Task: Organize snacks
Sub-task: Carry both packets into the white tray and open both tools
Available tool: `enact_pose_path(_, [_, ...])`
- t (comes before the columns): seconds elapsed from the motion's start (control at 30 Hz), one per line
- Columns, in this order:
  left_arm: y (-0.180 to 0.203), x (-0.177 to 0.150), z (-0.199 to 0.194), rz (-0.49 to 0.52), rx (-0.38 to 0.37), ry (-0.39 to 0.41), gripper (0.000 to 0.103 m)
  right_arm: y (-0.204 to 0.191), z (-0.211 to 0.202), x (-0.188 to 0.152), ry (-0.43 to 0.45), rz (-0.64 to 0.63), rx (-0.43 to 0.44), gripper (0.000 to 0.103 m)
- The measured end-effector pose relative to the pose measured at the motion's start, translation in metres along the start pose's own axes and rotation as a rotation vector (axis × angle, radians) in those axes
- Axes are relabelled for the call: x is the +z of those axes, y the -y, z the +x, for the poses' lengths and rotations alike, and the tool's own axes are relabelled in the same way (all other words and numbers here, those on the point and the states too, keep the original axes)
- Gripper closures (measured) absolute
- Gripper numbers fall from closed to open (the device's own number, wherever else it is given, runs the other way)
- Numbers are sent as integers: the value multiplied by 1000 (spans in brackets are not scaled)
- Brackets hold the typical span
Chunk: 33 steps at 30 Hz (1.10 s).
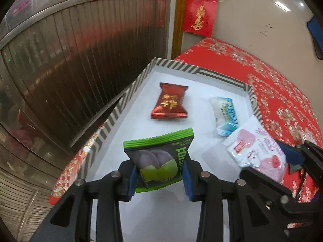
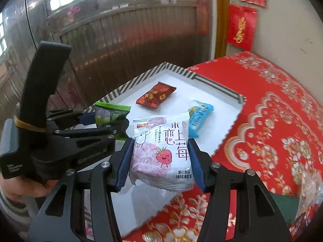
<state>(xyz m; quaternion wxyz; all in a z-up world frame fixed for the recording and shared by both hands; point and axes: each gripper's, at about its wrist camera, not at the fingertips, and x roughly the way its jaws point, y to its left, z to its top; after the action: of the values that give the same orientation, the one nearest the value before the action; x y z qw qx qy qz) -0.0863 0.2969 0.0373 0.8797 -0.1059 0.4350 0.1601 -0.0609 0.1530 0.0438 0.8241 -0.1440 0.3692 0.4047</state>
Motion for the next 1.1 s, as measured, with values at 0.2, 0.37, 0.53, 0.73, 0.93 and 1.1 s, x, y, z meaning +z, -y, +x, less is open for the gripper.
enact_pose_path(0.2, [-8,2,9,-10,22,-18,63,-3,24,0,-52,-5,9,50])
enact_pose_path(0.37, [-10,2,16,-12,28,-34,63,-3,38,-3,-86,-14,7,50])
enact_pose_path(0.53, [-12,2,23,-22,36,-50,62,-6,45,-4,-101,-29,4,50])
enact_pose_path(0.73, [-15,4,25,-43,23,-68,30,-4,52,-6,-126,-15,2,50])
enact_pose_path(0.93, [-17,4,21,-58,26,-57,22,-4,48,-6,-118,-14,11,49])
enact_pose_path(1.1, [-18,3,12,-70,35,-38,22,-7,36,-7,-92,-34,6,49])
